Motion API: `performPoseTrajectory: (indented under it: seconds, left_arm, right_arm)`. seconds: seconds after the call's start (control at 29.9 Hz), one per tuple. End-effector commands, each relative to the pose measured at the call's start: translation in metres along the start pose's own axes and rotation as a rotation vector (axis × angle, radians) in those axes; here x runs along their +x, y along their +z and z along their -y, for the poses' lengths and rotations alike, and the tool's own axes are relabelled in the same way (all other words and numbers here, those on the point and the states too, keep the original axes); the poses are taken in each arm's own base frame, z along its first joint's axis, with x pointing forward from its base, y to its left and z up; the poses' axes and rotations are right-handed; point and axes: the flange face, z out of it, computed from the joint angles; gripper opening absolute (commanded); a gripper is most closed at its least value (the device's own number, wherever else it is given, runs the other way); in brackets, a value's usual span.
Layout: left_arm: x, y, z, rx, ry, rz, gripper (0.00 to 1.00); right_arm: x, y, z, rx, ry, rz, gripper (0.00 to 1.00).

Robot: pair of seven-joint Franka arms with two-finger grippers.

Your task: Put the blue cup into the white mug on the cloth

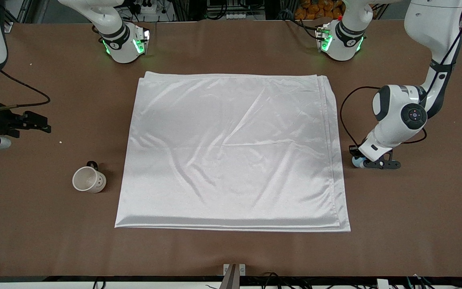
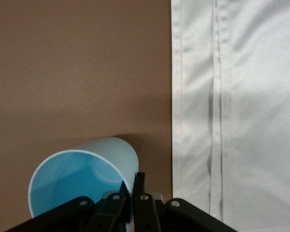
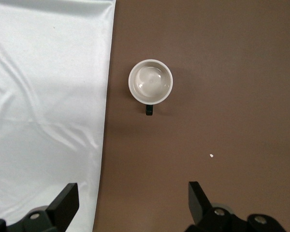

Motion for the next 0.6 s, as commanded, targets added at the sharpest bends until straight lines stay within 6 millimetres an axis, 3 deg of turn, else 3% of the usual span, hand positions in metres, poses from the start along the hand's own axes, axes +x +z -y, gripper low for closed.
performPoseTrajectory:
  seconds: [0.0, 0.17, 0.37, 0.57]
  left_arm:
    - [0.01, -0.029, 0.001, 0.011, 0.022, -0.057, 0.0]
    - [0.023, -0.057, 0.001, 0.014, 0.021, -0.08, 0.0]
    - [0.05, -0.111, 0.001, 0.019, 0.018, -0.05, 0.0]
    - [0.072, -0.17, 0.002, 0.023, 0.013, -0.005, 0.0]
  right_arm:
    - [-0.007, 0.029, -0.008, 0.008, 0.029, 0.017, 1.0]
    - [-0.006, 0.049, -0.01, 0.006, 0.031, 0.01, 1.0]
    - [-0.004, 0.078, -0.011, -0.001, 0.034, -0.017, 1.0]
    - [-0.002, 0.124, -0.009, -0.015, 0.03, -0.06, 1.0]
